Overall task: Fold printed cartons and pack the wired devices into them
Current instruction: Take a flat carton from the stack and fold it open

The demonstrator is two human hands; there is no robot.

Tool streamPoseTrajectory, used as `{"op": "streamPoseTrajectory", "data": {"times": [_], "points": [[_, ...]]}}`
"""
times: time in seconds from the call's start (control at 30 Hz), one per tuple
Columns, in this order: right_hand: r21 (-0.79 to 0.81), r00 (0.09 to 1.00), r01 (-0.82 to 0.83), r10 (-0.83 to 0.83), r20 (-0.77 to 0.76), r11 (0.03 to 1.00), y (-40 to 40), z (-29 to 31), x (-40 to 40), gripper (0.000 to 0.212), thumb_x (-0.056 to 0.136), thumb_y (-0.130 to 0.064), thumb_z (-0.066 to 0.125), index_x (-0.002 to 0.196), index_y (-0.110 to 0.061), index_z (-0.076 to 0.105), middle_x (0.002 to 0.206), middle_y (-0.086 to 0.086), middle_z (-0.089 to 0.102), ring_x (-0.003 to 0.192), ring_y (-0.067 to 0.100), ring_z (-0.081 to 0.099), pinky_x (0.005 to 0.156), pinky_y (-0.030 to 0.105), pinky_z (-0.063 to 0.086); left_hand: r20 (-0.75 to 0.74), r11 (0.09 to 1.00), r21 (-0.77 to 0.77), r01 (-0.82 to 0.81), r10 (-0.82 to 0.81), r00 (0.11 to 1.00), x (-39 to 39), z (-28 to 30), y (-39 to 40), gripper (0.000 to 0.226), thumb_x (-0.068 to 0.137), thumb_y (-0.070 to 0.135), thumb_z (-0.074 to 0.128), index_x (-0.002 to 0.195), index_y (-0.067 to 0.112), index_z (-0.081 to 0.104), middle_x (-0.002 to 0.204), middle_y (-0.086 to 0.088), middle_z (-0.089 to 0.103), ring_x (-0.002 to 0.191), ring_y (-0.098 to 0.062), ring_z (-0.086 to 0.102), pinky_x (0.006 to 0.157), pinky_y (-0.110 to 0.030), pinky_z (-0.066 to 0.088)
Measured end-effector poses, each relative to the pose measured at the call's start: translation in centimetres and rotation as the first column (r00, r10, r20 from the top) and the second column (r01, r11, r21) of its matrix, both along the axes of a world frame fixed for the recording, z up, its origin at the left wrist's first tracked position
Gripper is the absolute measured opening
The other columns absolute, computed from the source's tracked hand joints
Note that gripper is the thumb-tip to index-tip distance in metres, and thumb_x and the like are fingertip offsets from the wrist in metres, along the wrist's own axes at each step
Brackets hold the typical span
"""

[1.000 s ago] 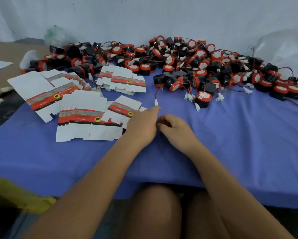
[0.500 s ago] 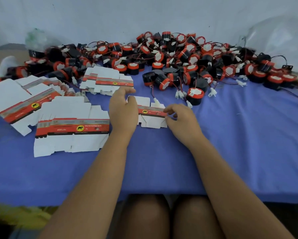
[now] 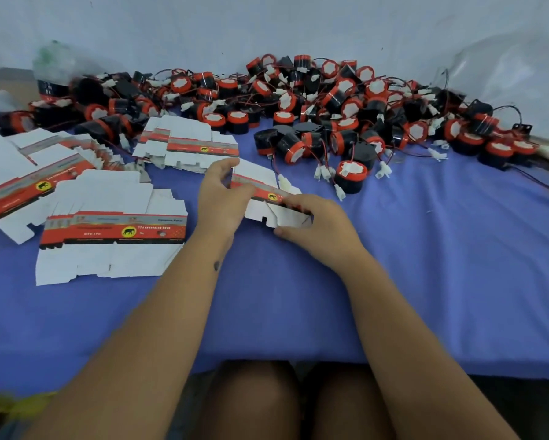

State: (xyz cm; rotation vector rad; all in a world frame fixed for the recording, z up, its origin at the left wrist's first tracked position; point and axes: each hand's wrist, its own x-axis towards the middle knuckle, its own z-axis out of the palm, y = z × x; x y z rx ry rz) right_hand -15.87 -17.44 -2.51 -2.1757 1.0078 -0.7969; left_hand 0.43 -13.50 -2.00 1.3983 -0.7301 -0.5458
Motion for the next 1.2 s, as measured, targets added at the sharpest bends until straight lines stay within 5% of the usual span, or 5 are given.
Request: {"op": "streamPoseTrajectory", "data": {"times": [0.3, 0.43, 0.67, 0.83, 1.2], "points": [[0.095, 0.99, 0.012, -0.025, 0.137, 0.995, -0.2, 0.3, -1.0, 0.021, 0.083, -0.022, 0.076, 0.101, -0.031, 0.075, 0.086, -0.015, 0.071, 0.08, 0.005, 0.063, 0.071, 0.014, 0.049, 0.417, 0.943, 0.31, 0.121, -0.249, 0.874, -0.6, -0.4, 0.3, 0.079, 0.081, 0.012, 0.075, 0.149, 0.027, 0.039, 0.165, -0.008, 0.011, 0.146, -0.02, 0.029, 0.091, -0.013, 0.036], [-0.021, 0.991, 0.08, -0.077, 0.108, 0.997, -0.2, 0.4, -0.7, 0.014, 0.093, -0.029, 0.065, 0.1, -0.023, 0.076, 0.089, -0.015, 0.071, 0.085, -0.001, 0.06, 0.074, 0.018, 0.047, 0.505, 0.943, 0.328, 0.062, -0.231, 0.831, -1.2, -0.7, 0.2, 0.07, 0.084, 0.025, 0.073, 0.147, 0.023, 0.043, 0.156, -0.008, 0.034, 0.148, -0.025, 0.025, 0.113, -0.035, 0.032], [-0.193, 0.972, 0.111, -0.067, 0.224, 0.975, 0.5, 0.8, 0.4, 0.024, 0.088, -0.022, 0.072, 0.11, -0.015, 0.068, 0.115, -0.006, 0.055, 0.11, 0.009, 0.052, 0.09, 0.006, 0.037, 0.472, 0.973, 0.229, 0.013, -0.123, 0.873, -1.9, -0.6, 0.5, 0.031, 0.094, 0.031, 0.057, 0.125, 0.031, 0.063, 0.106, 0.014, 0.057, 0.102, -0.01, 0.055, 0.072, -0.017, 0.04], [0.1, 0.916, 0.083, -0.115, 0.384, 0.992, 0.6, 1.1, 0.3, 0.074, 0.08, -0.026, 0.08, 0.141, -0.029, 0.039, 0.13, -0.022, 0.041, 0.12, -0.002, 0.042, 0.099, 0.019, 0.039, 0.292, 0.985, 0.156, 0.071, -0.115, 0.949, -2.1, -0.1, 0.6, 0.042, 0.096, 0.026, 0.054, 0.138, 0.032, 0.053, 0.112, 0.022, 0.053, 0.101, 0.001, 0.051, 0.08, -0.015, 0.041], [0.229, 0.763, 0.079, -0.207, 0.613, 0.97, -0.3, 0.4, 0.8, 0.064, 0.084, -0.008, 0.073, 0.138, -0.028, 0.043, 0.12, -0.029, 0.053, 0.109, -0.015, 0.052, 0.09, 0.01, 0.047, 0.317, 0.976, 0.083, 0.202, -0.218, 0.923, -3.2, 0.7, 1.0, 0.049, 0.094, 0.02, 0.062, 0.141, 0.028, 0.049, 0.14, 0.007, 0.053, 0.13, -0.007, 0.048, 0.109, -0.031, 0.042]]}}
